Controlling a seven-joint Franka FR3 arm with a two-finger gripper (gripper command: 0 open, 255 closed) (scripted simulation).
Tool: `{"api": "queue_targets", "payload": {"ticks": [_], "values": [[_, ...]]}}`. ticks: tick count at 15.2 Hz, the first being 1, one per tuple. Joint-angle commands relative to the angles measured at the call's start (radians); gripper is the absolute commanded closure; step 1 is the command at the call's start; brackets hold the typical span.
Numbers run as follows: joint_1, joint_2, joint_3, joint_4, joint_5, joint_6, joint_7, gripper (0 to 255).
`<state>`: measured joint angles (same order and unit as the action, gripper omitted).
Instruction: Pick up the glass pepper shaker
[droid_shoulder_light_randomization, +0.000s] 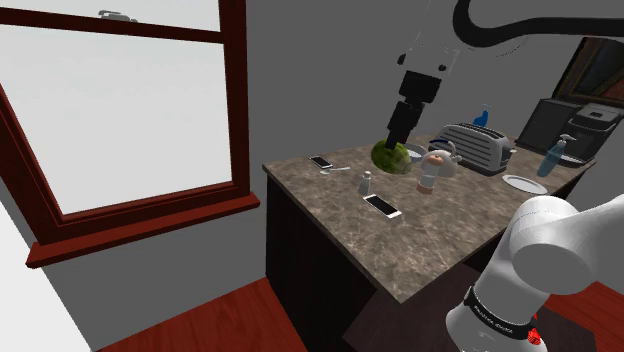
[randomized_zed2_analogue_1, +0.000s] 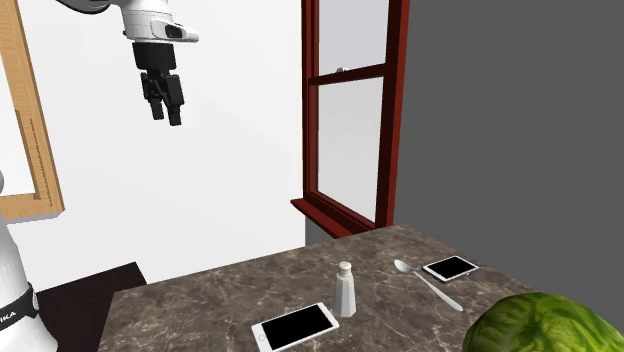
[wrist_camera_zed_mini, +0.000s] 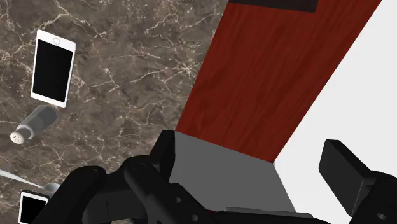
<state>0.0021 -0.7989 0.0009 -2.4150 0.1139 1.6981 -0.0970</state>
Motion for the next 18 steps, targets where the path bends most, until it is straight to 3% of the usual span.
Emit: {"api": "queue_targets", "payload": {"ticks": [1,10,18], "values": [[0.000,0.000,0.000,0.000,0.000,0.000,0.000,0],[-0.046,0.162,-0.125,-0.069,-0.112,0.213,-0.200,0],[-0.075,0.391,-0.235,-0.039,-0.173,0.409,-0.369,0]]}}
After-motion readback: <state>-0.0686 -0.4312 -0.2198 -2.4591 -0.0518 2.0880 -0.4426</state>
